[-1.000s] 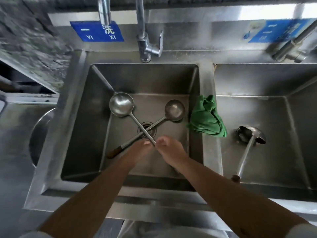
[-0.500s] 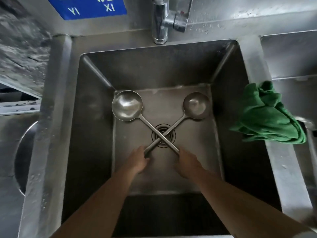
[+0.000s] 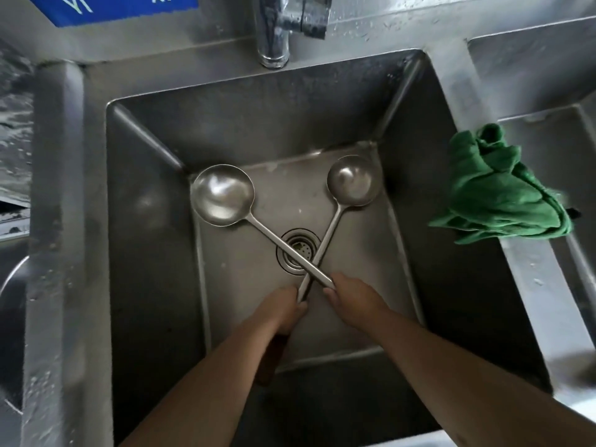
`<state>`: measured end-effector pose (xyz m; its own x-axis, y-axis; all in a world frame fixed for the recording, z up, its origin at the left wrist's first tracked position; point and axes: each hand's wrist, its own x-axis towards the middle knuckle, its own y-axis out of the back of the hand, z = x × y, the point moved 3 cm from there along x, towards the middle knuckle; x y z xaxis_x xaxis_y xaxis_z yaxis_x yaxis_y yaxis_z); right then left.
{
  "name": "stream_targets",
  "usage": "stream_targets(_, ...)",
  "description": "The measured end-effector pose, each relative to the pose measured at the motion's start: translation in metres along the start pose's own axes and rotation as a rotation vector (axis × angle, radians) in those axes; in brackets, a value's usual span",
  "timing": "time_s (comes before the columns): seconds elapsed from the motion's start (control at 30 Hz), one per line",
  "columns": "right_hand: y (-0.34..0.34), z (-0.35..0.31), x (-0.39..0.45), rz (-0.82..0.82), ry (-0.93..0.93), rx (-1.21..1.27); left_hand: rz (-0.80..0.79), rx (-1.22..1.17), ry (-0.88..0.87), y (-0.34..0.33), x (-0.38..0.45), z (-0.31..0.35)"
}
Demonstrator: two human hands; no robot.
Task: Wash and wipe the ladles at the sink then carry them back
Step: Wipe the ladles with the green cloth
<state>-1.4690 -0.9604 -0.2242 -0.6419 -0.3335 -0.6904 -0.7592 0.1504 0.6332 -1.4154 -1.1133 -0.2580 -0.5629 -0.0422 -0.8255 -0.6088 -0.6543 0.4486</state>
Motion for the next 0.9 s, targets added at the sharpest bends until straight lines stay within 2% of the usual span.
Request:
stream_targets(0.13, 0.028, -0.011, -0.019, -0.009, -0.086, 0.019, 0.014, -0.265, -0.012, 0.008, -0.024, 0.017)
stream_targets(0.3, 0.06, -0.011, -0.047, -0.002, -0.177, 0.148, 0.06, -0.477, -0.02, 0.019, -0.06, 0.045)
stream_targets(0.47, 0.079, 0.001, -0.081, 0.062, -0.208, 0.202, 0.106, -0.74, 0.152, 0.002, -0.085, 0.067)
stream_targets(0.57, 0.09, 0.004, -0.1, 0.035, -0.222, 0.128, 0.093, -0.876, 0.25, -0.01, -0.099, 0.084)
stream_targets(0.63, 0.091, 0.011, -0.11, 0.032, -0.272, 0.171, 0.108, -0.956, 0.287, -0.014, -0.107, 0.093)
stream_targets(0.77, 0.088, 0.022, -0.122, 0.018, -0.344, 0.281, 0.159, -0.912, 0.253, -0.015, -0.115, 0.109)
stream_targets(0.9, 0.083, 0.03, -0.126, -0.01, -0.343, 0.284, 0.151, -0.861, 0.273, -0.024, -0.123, 0.119)
